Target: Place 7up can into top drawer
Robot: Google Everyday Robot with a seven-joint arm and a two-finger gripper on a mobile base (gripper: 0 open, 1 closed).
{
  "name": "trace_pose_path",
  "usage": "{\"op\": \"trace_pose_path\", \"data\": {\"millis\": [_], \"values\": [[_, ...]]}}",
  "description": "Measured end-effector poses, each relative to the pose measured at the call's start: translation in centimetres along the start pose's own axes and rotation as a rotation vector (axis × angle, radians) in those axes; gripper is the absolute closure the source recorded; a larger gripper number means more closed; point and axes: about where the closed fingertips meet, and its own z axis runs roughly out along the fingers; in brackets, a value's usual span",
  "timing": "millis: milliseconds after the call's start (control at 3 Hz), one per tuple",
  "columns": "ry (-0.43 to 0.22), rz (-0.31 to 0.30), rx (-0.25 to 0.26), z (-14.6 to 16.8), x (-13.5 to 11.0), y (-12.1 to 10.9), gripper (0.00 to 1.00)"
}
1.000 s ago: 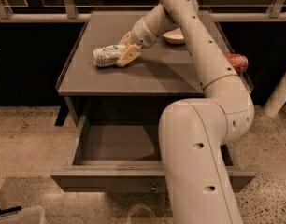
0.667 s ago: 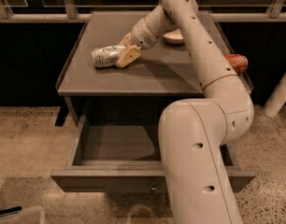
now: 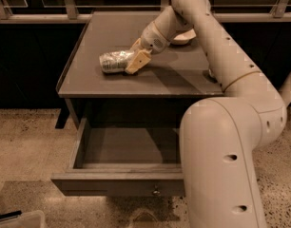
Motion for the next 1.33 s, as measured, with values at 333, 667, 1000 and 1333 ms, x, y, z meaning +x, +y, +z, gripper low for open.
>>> {"op": "trace_pose_path", "data": {"millis": [333, 667, 1000, 1333], "values": [[-0.019, -0.001, 0.070, -3.6, -0.6, 2.4, 1.00], [-0.088, -0.065, 0.247, -10.5, -3.9, 5.9, 1.00], [-0.151, -0.153, 0.397, -15.1, -8.7, 11.4, 1.00], [-0.256, -0.188, 0.460, -14.5, -11.5, 16.0, 1.00]]}}
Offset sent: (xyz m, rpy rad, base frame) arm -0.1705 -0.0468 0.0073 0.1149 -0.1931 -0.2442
